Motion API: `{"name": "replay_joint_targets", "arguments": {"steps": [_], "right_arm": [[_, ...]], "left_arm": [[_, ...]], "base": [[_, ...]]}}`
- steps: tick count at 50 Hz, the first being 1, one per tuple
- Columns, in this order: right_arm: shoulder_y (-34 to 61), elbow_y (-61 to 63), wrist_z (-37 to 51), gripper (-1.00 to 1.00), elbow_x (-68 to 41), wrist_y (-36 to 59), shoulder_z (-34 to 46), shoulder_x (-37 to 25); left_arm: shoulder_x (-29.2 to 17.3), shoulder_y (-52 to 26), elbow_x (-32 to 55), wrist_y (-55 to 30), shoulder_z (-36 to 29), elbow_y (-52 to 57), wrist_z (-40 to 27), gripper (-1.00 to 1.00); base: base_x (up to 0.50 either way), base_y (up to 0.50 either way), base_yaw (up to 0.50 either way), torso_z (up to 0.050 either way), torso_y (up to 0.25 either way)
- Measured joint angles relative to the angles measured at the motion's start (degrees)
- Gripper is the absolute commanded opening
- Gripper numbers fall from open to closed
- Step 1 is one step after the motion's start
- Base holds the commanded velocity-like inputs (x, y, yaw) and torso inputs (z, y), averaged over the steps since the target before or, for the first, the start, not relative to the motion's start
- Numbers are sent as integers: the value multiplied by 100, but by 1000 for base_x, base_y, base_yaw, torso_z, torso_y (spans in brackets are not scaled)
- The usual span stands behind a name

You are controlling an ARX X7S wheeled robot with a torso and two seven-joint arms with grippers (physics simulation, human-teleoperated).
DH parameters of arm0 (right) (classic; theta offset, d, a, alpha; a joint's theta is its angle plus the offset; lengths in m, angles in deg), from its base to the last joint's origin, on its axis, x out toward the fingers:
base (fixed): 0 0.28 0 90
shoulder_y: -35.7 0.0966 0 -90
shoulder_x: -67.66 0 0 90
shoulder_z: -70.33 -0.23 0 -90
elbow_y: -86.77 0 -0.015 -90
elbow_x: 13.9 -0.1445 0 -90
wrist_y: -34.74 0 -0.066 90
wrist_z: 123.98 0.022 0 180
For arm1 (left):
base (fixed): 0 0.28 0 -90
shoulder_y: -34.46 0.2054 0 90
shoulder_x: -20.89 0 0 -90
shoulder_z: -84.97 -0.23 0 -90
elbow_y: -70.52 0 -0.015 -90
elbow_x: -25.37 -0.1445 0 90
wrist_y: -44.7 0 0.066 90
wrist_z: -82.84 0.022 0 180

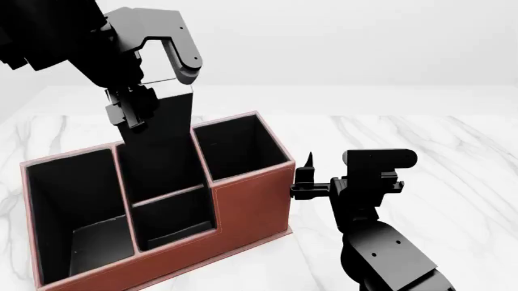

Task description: Pick up the book and place it in the front compartment of the caddy.

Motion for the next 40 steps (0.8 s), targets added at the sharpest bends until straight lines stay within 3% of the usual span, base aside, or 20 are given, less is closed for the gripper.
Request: {"name": "replay_joint_targets", "arguments": {"steps": [40], "right_arm": [[16,-90,38,100,-59,-84,52,-39]], "left_arm": [[-67,410,136,-148,172,-197,-54,-100]], "base": [[0,0,0,1,1]]}}
